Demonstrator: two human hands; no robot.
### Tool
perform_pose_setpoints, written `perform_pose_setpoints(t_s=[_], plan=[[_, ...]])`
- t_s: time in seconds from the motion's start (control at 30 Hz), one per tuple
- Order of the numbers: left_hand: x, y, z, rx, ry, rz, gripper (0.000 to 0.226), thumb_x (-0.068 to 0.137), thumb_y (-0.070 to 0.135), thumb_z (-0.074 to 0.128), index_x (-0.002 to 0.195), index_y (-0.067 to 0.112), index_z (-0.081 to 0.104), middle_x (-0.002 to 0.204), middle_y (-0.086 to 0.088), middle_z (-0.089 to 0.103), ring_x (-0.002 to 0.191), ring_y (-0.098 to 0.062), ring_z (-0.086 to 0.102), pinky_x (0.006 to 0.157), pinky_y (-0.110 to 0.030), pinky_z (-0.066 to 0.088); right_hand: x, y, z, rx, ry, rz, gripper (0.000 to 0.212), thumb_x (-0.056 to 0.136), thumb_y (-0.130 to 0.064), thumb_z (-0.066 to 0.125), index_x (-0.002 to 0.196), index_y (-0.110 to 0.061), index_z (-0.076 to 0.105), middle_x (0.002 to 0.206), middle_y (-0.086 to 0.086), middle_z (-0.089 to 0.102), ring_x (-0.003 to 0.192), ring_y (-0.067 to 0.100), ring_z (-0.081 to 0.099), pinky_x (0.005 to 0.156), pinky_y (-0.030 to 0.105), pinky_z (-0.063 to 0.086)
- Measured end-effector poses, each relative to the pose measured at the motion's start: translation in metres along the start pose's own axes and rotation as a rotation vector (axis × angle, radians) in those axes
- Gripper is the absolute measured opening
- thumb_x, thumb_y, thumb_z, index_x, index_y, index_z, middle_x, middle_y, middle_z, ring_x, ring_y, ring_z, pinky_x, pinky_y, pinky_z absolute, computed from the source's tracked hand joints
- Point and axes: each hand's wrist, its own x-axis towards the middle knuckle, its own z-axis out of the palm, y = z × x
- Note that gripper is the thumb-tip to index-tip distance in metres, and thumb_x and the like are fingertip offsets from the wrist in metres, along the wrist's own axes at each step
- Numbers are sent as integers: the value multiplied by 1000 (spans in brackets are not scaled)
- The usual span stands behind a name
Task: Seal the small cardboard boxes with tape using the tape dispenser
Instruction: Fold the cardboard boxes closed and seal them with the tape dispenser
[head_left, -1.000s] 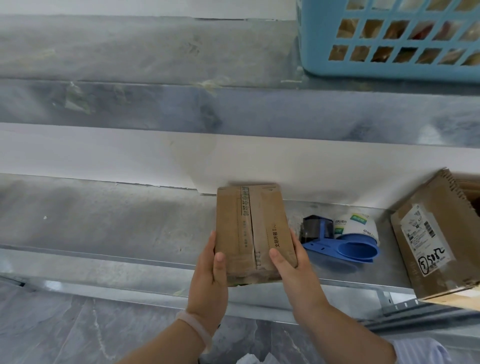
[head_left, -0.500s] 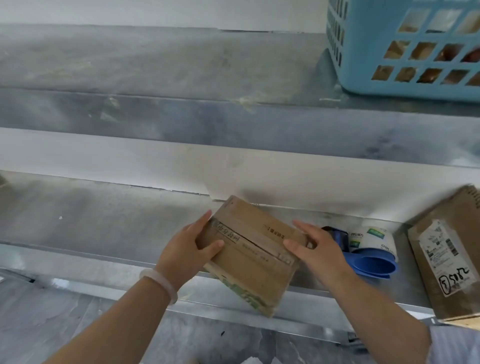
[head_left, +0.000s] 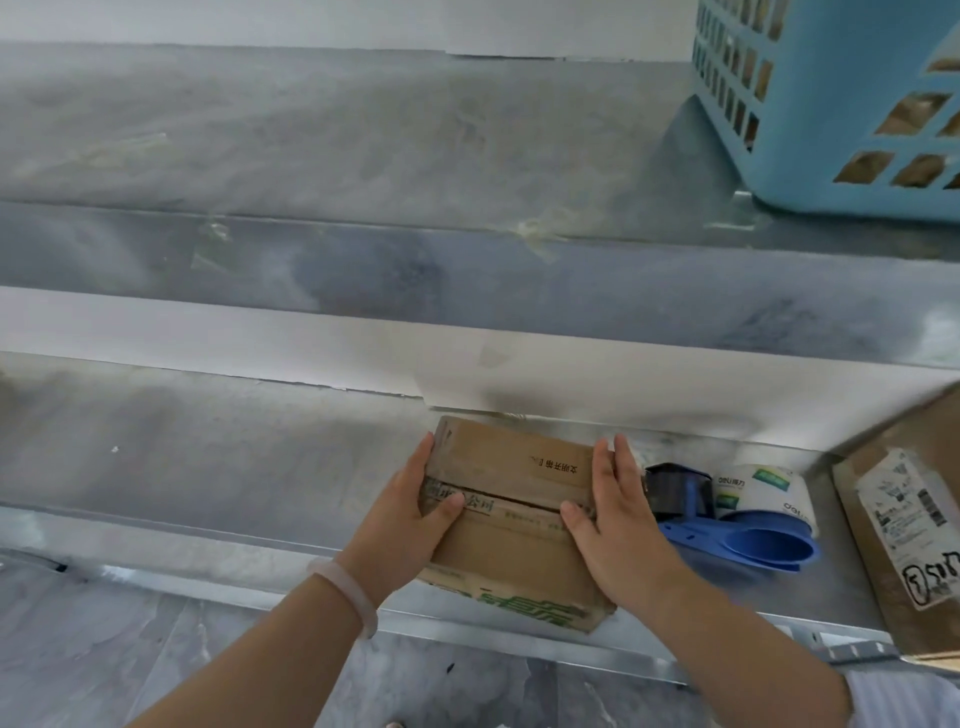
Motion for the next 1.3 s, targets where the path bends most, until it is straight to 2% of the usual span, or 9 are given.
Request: perform_pose_setpoints(t_s=[0.13, 0.27, 0.37, 0.5, 0.63, 0.77, 1.0, 1.2, 1.3], plan=[[-5, 7, 0, 234, 43, 2, 77, 92, 48, 53, 153, 29, 10, 148, 3, 35, 130, -16, 41, 106, -30, 37, 2, -4, -10, -222, 18, -18, 79, 98, -57, 26, 152, -23, -20, 155, -8, -35, 147, 13, -19, 120, 33, -3], [-3, 1, -1, 629, 67, 326, 77, 92, 64, 20, 154, 25, -3, 162, 7, -9, 148, -10, 0, 118, -24, 7, 1, -2, -11, -408, 58, -141, 78, 88, -69, 7, 150, -29, -20, 152, -11, -37, 138, 7, -35, 115, 31, -15], [4, -3, -2, 855, 4, 422, 68, 97, 61, 5, 153, 24, 16, 161, 7, 6, 149, -16, 7, 117, -36, 9, 3, -4, -11, -525, 72, -248, 72, 87, -67, -3, 152, -36, -5, 158, -13, -20, 146, 12, -21, 119, 34, -13], [2, 4, 1, 971, 34, 446, 61, 101, 48, 13, 145, 16, 43, 153, -1, 36, 144, -20, 27, 113, -43, 20, 4, -19, -8, -620, 56, -309, 63, 94, -51, 20, 147, -22, 39, 155, -1, 35, 145, 16, 20, 115, 40, 13], [2, 3, 1, 931, -50, 589, 54, 102, 50, 18, 146, 26, 40, 154, 5, 35, 145, -17, 24, 114, -42, 19, -1, -24, -1, -405, 120, -100, 77, 91, -67, 13, 154, -27, -8, 159, -4, -22, 145, 13, -23, 118, 34, -14], [7, -2, -1, 1025, -115, 641, 56, 101, 58, 16, 149, 33, 30, 158, 4, 26, 146, -21, 21, 113, -44, 15, 5, -25, 4, -400, 137, 18, 83, 93, -68, 21, 153, -24, -15, 158, 0, -27, 144, 15, -27, 117, 36, -10], [8, 1, 4, 1021, -105, 512, 67, 100, 58, 9, 152, 19, 26, 159, -1, 22, 148, -18, 12, 113, -42, 11, 10, -18, -2, -171, 135, -33, 58, 104, -37, 29, 155, -27, 5, 160, -13, -17, 144, 2, -21, 112, 22, -10], [4, 3, 13, 800, 19, 264, 87, 80, 71, -20, 148, 17, -18, 154, -1, -32, 143, -14, -28, 119, -32, -13, -2, -10, -3, 147, 128, 88, 61, 103, -35, 38, 154, -36, 5, 157, -23, -17, 148, 6, -6, 118, 31, 4], [4, 10, 12, 629, 38, 120, 75, 95, 62, 9, 152, 18, -13, 155, 1, -32, 148, -17, -14, 119, -28, -3, -13, -5, -4, 307, 129, 165, 66, 100, -41, 43, 152, -43, 2, 159, -20, -6, 148, 10, 7, 118, 37, 14]])
